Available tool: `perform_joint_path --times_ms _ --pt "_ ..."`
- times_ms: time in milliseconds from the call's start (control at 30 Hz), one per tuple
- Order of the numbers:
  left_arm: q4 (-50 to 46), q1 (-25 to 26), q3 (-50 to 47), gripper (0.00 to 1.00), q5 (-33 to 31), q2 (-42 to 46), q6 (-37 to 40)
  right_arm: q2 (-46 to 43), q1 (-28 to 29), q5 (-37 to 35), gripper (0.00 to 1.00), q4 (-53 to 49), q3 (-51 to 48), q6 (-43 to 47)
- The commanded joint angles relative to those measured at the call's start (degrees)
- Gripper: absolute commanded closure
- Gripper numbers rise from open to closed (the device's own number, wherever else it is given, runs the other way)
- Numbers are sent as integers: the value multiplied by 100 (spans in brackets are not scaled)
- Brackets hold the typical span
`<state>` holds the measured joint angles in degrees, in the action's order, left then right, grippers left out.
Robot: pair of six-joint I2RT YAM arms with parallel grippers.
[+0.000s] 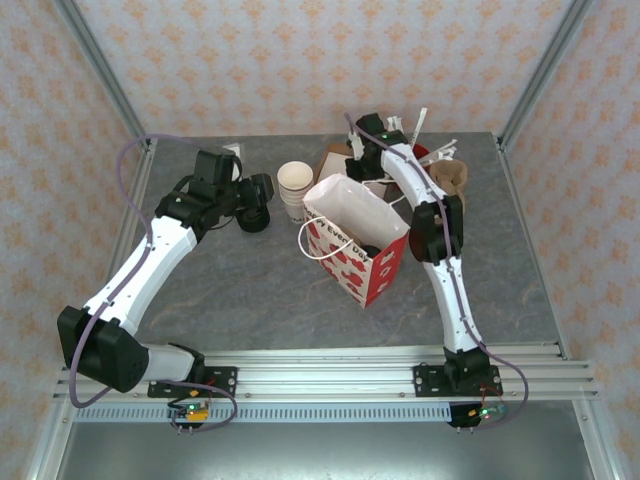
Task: Pack the takeout coffee
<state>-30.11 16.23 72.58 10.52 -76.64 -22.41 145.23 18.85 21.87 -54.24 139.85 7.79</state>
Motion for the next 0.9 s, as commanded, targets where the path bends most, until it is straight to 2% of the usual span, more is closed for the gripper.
perform_joint_path --times_ms 0,433,667,767,867 --pt "111 -19 -55 32 61 112 113 -557 -46 1 98 5 236 -108" --pt "92 -23 -125 32 99 201 80 -1794 -316 544 100 661 -129 -569" --pt "158 -7 -77 32 589 339 -19 -2505 -380 816 100 1085 -860 -643" --pt "229 163 2 32 841 332 -13 -2638 -434 812 100 1138 -1011 -702" --pt "-85 550 377 32 771 48 184 -2640 -444 696 100 987 -1052 -649"
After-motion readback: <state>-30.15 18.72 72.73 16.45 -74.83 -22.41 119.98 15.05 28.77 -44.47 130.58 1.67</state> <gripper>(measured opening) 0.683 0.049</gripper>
